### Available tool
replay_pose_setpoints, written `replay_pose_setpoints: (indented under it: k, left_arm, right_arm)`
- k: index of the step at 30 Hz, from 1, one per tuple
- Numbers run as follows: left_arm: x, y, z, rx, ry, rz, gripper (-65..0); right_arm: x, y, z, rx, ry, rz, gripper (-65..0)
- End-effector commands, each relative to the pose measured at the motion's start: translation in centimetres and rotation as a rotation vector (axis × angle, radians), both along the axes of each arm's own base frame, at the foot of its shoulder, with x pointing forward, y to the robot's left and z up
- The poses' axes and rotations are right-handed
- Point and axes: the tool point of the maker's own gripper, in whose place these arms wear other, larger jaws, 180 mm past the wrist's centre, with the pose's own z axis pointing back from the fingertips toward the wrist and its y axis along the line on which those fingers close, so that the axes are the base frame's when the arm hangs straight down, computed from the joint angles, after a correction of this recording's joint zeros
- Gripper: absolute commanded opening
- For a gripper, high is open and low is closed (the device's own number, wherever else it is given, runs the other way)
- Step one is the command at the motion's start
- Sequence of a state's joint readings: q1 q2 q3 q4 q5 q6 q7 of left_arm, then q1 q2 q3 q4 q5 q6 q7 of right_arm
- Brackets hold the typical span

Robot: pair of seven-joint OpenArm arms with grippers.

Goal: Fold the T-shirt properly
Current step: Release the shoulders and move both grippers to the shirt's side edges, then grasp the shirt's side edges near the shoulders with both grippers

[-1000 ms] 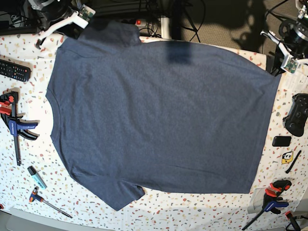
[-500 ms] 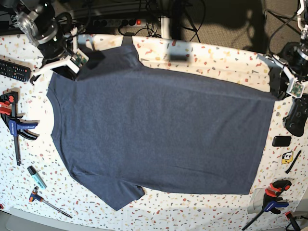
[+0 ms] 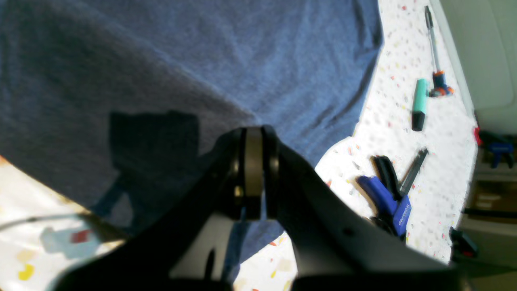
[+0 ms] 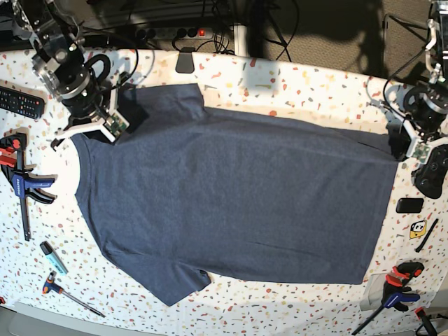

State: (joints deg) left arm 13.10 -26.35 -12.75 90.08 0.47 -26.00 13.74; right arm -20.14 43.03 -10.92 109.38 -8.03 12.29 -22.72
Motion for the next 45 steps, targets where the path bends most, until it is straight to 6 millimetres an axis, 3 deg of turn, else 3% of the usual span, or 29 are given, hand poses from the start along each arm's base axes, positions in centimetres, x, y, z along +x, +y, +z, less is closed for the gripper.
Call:
replay_pose_setpoints:
  k: [1,8,15,22,31,38,39,41,43,45]
  left_arm:
    - [1.2,0.2,1.5,0.007,-0.052,-0.008,-65.0]
    - [3.2,-0.1,1.1,0.032,-0.045,-0.023,-65.0]
    - [4.1,0.6,-0.6,0.026,-0.009,-0.005,-65.0]
    - [5.6,1.3,-1.1,0.001,-0.006,0.031,-65.0]
    - [6.6,1.5,-0.6,0.007,-0.036,0.027,-65.0]
    - [6.6,1.4,-0.6,0.005,-0.039,0.026,-65.0]
    - [6.6,1.4,-0.5,0.005,-0.04,0.027,-62.9]
    - [6.6,1.4,-0.5,0.005,-0.041,0.026,-52.6]
    - [6.6,1.4,-0.5,0.005,-0.043,0.026,-46.3]
    - [6.7,1.6,-0.4,0.009,-0.046,0.034,-44.5]
  right_arm:
    - [1.1,-0.4,1.2,-0.013,-0.05,0.005,-65.0]
    - [2.9,-1.3,1.2,0.016,-0.068,-0.029,-65.0]
    - [4.9,-3.0,0.6,0.033,-0.061,-0.07,-65.0]
    - [6.3,-2.7,-0.1,0.096,-0.044,-0.083,-65.0]
    - [6.2,-2.6,-2.4,0.079,0.011,-0.083,-65.0]
    - [6.1,-2.6,-2.6,0.056,0.011,-0.073,-65.0]
    - [6.1,-2.6,-2.6,0.056,0.011,-0.073,-65.0]
    - [6.2,-2.6,-2.5,0.055,0.008,-0.074,-65.0]
    - [6.5,-2.6,-2.3,0.055,0.002,-0.074,-55.5]
    - [6.9,-2.7,-1.9,0.054,-0.009,-0.076,-45.8]
